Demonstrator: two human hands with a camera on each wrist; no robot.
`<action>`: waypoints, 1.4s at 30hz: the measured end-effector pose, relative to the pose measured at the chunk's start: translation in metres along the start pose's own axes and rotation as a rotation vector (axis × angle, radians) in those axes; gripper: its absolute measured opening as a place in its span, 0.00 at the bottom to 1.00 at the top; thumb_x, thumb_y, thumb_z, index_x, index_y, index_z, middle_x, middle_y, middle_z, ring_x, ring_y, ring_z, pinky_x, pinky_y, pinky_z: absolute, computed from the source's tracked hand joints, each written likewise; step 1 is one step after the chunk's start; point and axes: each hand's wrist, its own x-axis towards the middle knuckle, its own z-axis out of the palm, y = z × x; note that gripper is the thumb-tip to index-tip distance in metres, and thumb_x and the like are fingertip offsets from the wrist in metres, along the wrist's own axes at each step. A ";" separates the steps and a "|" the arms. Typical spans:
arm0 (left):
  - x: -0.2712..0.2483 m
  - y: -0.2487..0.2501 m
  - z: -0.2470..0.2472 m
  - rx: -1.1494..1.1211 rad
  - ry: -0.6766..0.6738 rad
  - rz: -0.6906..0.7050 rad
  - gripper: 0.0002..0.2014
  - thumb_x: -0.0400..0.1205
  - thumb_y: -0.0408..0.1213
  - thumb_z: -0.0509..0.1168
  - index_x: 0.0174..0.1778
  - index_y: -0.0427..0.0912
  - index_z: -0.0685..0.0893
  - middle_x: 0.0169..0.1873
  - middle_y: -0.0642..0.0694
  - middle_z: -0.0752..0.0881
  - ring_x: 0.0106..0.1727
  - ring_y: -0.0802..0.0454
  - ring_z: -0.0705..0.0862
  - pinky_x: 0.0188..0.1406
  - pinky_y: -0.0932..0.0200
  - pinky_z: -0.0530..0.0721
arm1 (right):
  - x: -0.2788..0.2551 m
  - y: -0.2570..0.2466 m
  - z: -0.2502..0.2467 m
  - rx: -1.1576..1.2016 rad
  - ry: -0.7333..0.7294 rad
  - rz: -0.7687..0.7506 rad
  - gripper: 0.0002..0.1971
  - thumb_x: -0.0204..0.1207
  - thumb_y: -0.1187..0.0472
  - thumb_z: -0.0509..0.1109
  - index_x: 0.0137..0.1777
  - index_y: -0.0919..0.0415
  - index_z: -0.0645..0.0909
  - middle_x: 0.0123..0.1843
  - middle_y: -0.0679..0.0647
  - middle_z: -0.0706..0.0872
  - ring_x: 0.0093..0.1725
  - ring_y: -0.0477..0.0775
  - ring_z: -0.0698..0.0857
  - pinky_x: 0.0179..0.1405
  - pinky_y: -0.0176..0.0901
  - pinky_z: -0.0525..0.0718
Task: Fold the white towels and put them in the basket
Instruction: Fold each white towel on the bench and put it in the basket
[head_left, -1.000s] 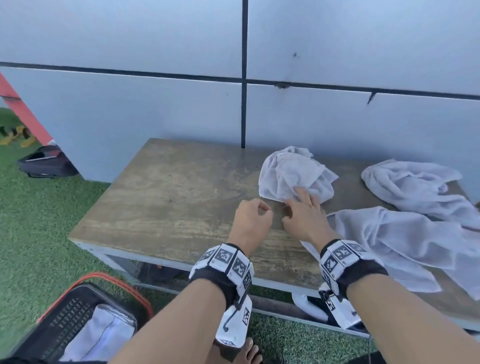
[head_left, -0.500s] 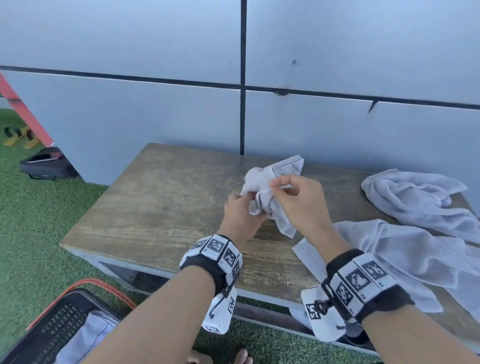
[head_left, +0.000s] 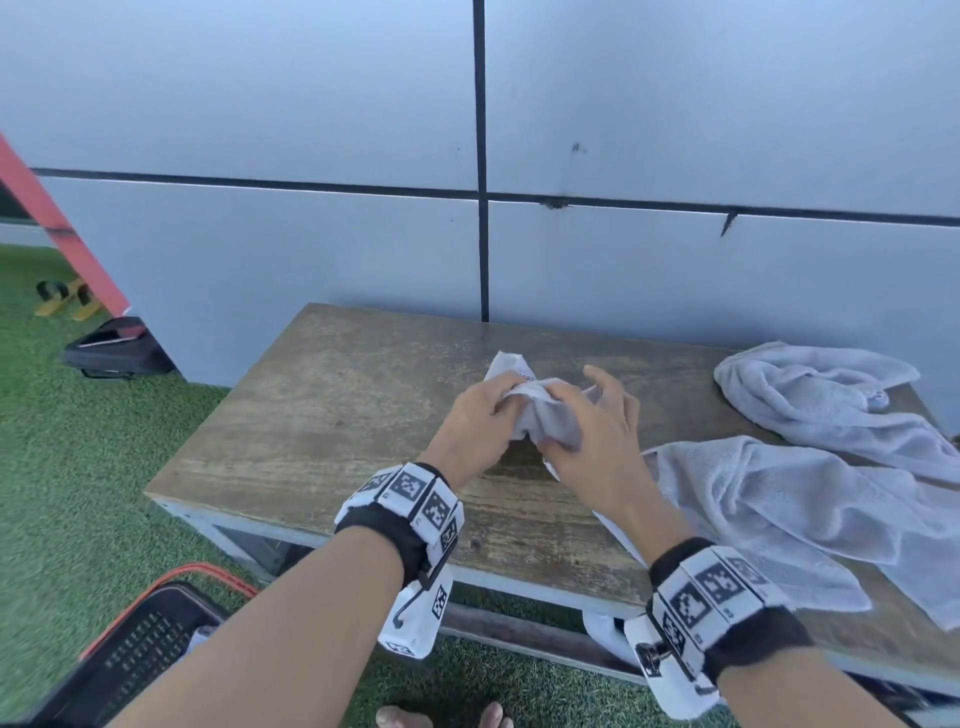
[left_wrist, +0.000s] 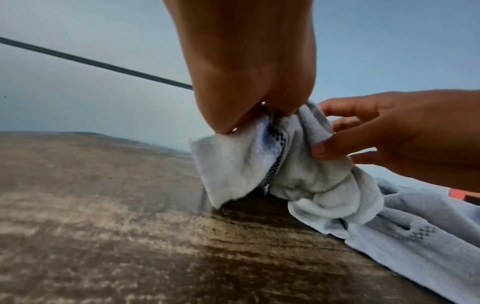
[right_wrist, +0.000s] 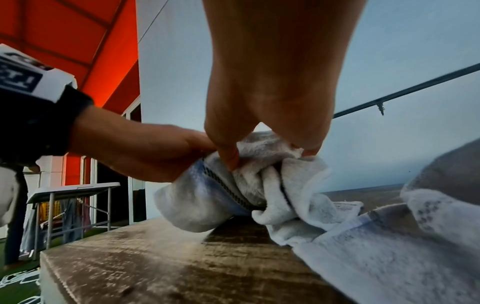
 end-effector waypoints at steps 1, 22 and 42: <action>-0.001 0.001 -0.002 0.023 -0.023 0.014 0.11 0.89 0.37 0.58 0.40 0.49 0.78 0.27 0.52 0.75 0.25 0.61 0.70 0.26 0.66 0.69 | 0.000 -0.001 0.002 -0.014 0.025 -0.010 0.18 0.75 0.53 0.71 0.66 0.43 0.79 0.77 0.55 0.67 0.74 0.60 0.61 0.69 0.50 0.64; -0.006 0.016 -0.050 0.115 0.098 0.070 0.09 0.82 0.42 0.69 0.38 0.43 0.81 0.30 0.49 0.83 0.29 0.56 0.75 0.30 0.62 0.74 | 0.007 -0.075 -0.032 -0.133 0.140 -0.135 0.10 0.84 0.53 0.59 0.40 0.51 0.69 0.45 0.47 0.78 0.54 0.58 0.75 0.59 0.54 0.71; -0.032 0.005 -0.081 0.255 -0.001 -0.076 0.23 0.83 0.38 0.68 0.23 0.47 0.68 0.19 0.54 0.69 0.20 0.59 0.65 0.23 0.66 0.63 | 0.015 -0.096 -0.055 0.349 0.336 -0.032 0.17 0.84 0.55 0.66 0.33 0.60 0.78 0.26 0.54 0.77 0.29 0.54 0.76 0.31 0.49 0.72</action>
